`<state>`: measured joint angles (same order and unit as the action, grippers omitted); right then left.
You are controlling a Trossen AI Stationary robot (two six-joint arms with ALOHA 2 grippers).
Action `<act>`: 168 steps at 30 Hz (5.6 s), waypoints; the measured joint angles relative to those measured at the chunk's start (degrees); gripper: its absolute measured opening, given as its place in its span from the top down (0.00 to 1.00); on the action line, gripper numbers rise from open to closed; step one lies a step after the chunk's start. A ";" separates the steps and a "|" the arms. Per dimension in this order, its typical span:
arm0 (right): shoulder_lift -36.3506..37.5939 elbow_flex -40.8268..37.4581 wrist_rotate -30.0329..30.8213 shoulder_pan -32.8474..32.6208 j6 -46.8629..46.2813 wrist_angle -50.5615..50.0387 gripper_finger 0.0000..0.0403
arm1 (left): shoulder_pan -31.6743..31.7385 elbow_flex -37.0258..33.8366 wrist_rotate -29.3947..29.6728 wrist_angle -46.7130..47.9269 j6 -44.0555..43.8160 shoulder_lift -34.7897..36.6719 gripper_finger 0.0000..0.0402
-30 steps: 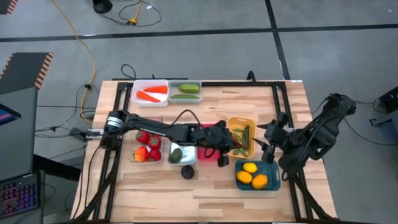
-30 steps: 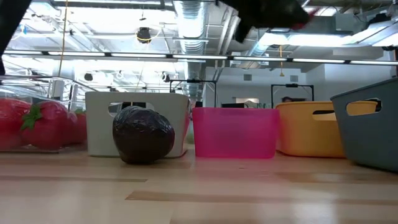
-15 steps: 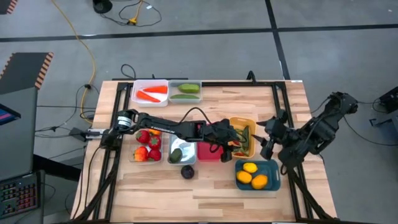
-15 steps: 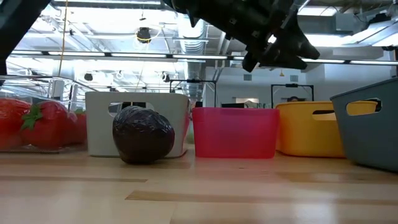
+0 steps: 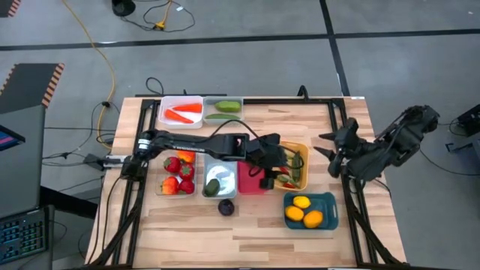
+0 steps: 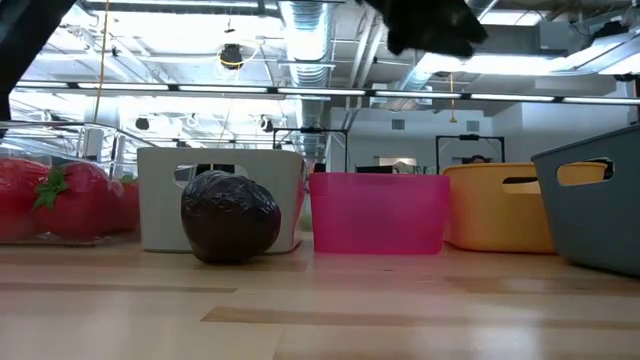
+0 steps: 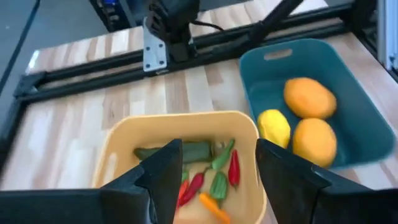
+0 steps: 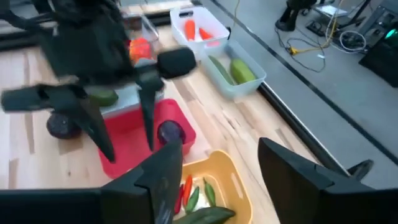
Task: Sort produce into baskets
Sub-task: Put the plum into the red bin
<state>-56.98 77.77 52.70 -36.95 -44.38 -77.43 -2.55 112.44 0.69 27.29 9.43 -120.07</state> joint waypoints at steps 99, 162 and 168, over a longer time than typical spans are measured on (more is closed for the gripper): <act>55.82 -76.88 -34.55 33.03 51.34 79.64 0.91 | -22.45 -5.94 6.02 35.16 -67.21 10.19 0.52; 55.86 -76.91 -34.64 32.92 51.41 79.65 0.91 | -23.52 -5.86 15.26 43.75 -118.27 -7.65 0.06; 55.88 -76.91 -34.63 32.92 51.41 79.65 0.91 | -23.52 -5.85 16.44 43.99 -118.36 -8.56 0.06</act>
<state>-1.10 0.86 18.06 -4.03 7.03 2.22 -26.06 106.59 17.12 71.28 -108.92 -128.63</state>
